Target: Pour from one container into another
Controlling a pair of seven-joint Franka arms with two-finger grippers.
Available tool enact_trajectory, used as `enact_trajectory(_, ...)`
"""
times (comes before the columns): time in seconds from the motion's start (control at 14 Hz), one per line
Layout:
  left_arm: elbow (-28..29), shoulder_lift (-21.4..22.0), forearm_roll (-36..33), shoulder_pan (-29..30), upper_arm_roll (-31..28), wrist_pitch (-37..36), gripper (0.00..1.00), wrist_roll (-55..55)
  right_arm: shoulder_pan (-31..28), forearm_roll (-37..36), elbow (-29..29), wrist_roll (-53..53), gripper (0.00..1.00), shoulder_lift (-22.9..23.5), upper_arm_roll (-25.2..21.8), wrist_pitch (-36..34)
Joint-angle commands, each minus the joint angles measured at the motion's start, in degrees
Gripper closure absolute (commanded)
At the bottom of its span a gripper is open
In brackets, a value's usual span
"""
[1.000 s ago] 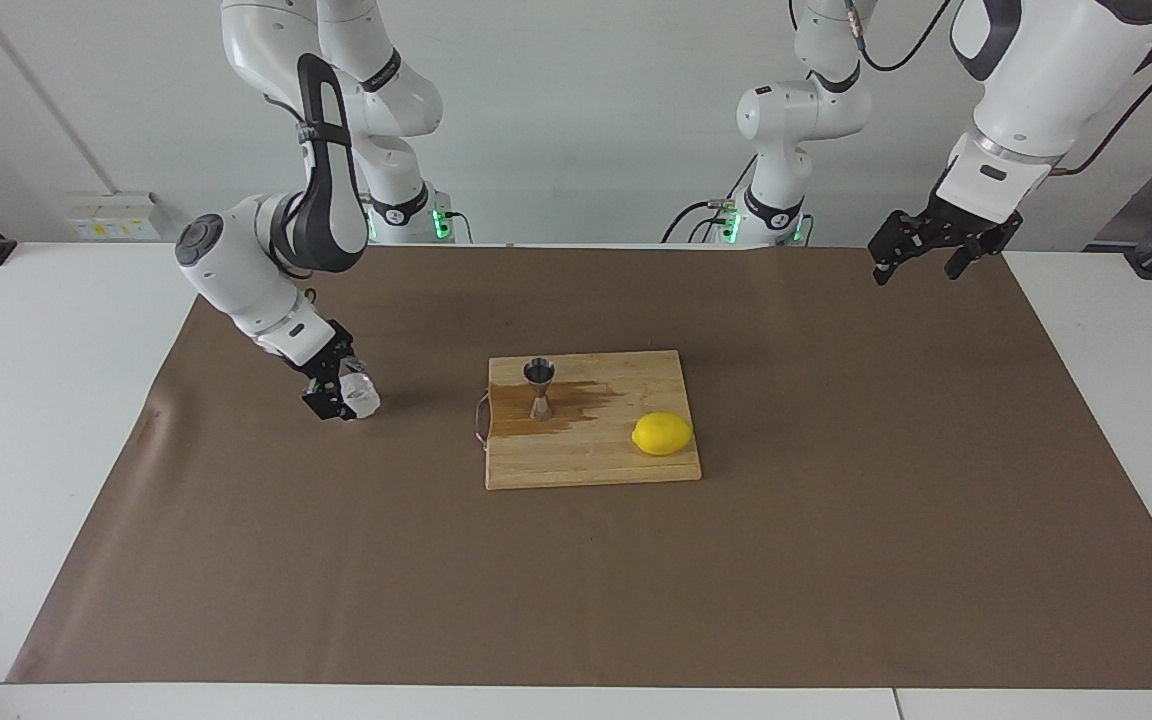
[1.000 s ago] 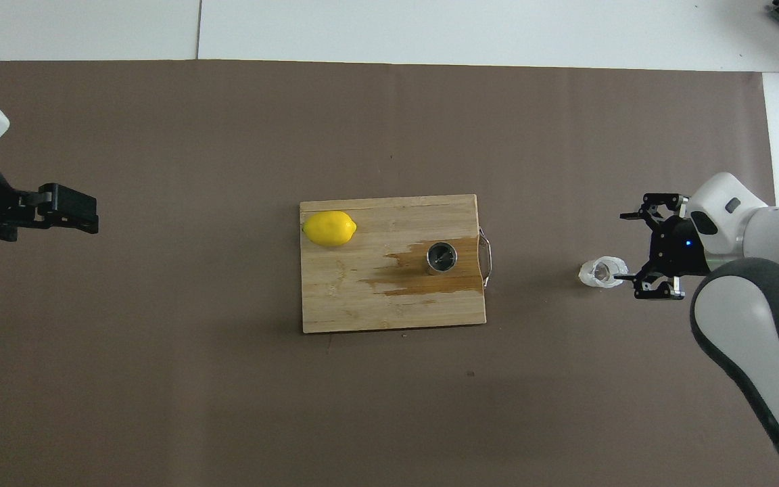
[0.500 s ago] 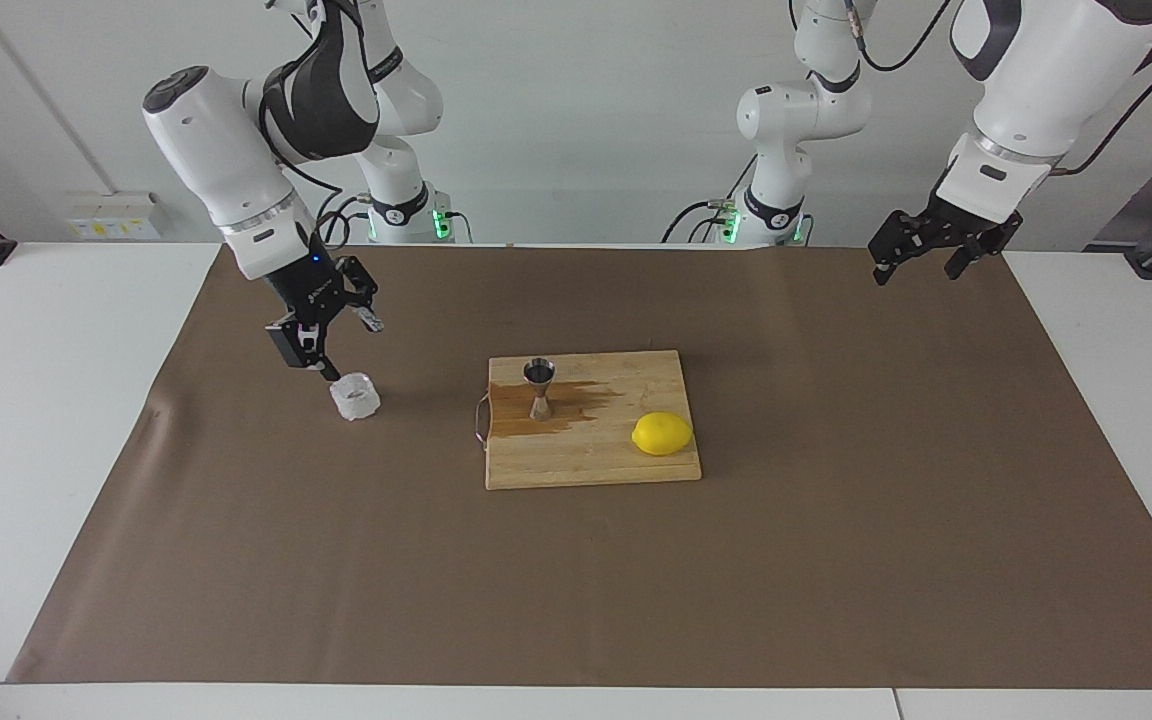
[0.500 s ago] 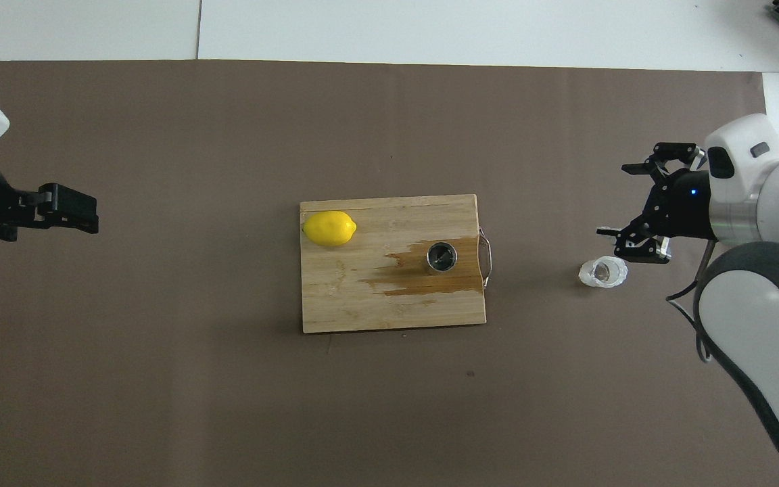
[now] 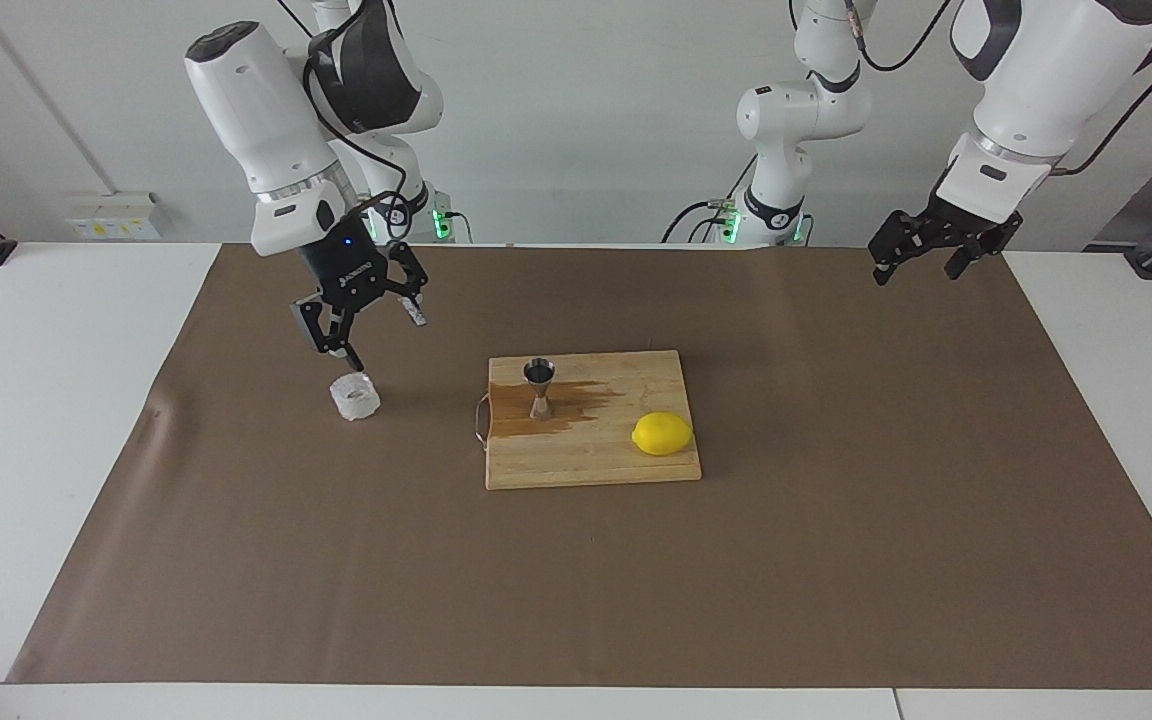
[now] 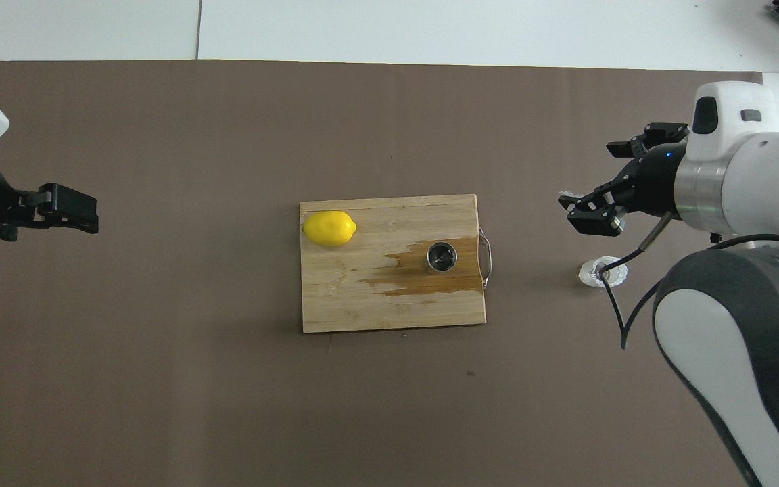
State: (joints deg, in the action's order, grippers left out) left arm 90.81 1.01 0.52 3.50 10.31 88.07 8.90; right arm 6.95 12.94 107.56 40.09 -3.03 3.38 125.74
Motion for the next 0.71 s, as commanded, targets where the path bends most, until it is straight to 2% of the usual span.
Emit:
enact_trajectory(0.0,1.83,1.80,0.44,0.28,-0.11,-0.18,0.00,-0.03,0.52,-3.71,-4.36,-10.96,0.00,1.44,0.05,-2.94)
enact_trajectory(0.29,1.83,1.80,0.44,0.28,-0.11,-0.18,0.00,-0.03,-0.27,-4.59,-6.92,-32.48,0.00,1.36,-0.13,-6.38)
enact_trajectory(0.43,1.83,1.80,0.36,0.19,-0.11,-0.18,0.00,-0.03,-0.45,-4.77,-7.53,-38.57,0.00,1.18,-0.74,-8.74)
enact_trajectory(0.64,1.83,1.80,0.36,0.28,-0.11,-0.18,0.00,-0.03,-1.67,-12.74,-10.16,-43.86,0.00,1.44,-0.66,-12.60)
